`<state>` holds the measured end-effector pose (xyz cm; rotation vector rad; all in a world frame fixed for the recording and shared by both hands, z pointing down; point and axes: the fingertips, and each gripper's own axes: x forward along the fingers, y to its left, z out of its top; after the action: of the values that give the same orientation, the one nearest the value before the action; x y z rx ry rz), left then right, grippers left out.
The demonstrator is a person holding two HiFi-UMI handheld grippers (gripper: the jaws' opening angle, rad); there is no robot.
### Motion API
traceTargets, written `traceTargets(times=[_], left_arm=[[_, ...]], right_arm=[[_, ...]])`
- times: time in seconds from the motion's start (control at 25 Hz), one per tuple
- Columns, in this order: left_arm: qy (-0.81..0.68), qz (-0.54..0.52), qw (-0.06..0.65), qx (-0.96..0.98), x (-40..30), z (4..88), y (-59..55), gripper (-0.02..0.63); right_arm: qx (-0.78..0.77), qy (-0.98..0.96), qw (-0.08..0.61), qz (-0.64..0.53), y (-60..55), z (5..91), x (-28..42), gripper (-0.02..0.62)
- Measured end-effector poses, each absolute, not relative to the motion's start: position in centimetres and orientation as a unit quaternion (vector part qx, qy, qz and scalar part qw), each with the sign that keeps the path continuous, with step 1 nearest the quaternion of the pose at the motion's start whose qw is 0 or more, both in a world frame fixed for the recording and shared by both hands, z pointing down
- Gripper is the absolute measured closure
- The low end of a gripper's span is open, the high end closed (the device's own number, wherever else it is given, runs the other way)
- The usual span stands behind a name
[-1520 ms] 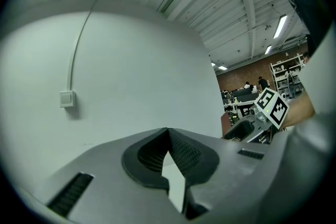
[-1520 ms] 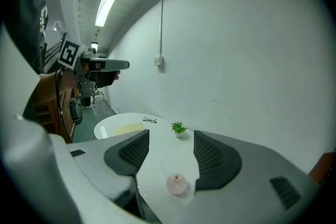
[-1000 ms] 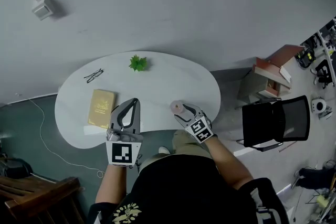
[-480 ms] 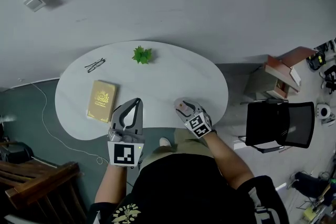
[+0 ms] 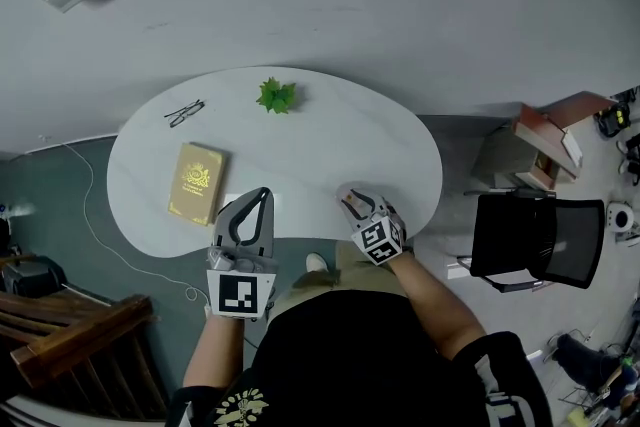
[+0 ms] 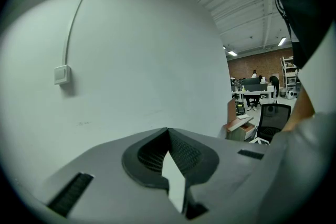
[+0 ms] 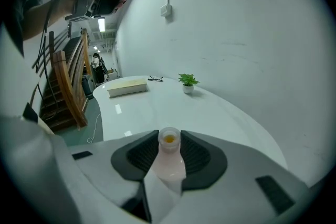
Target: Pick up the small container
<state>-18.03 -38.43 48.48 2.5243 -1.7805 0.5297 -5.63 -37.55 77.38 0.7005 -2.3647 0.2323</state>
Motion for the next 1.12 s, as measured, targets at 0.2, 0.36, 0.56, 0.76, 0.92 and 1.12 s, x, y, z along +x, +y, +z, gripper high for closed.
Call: traceTargets(times=[0.2,0.36,0.56,0.76,0.92,1.12], left_arm=[[-0.573,0.165,-0.001,0.803,-18.2,47.8,-37.8,0.601],[-0.57,0.161,-0.01,0.805,-18.0,47.3,-37.1,0.601],[-0.572,0.158,-0.009,0.805,-18.1,46.8,-36.2,0.601],[-0.572,0.155,-0.012,0.805,-18.3,46.3,-35.2,0.601],[-0.571,0.151,-0.017,0.807,-18.1,45.4,-34.5,0.601],[-0.572,0.146,-0.031,0.806,-18.4,43.7,-34.1,0.601]], right_arm=[[0.264,-0.904,0.321,0.102,-37.2,76.4,-5.4,0.453],[0.274,-0.9,0.317,0.116,-37.2,75.0,-5.0,0.454],[0.299,-0.893,0.309,0.133,-37.5,73.0,-4.2,0.454],[0.314,-0.893,0.295,0.131,-38.0,69.8,-4.0,0.456],[0.325,-0.895,0.279,0.12,-38.8,66.6,-3.5,0.457],[0.33,-0.902,0.26,0.094,-39.5,61.1,-3.6,0.457]])
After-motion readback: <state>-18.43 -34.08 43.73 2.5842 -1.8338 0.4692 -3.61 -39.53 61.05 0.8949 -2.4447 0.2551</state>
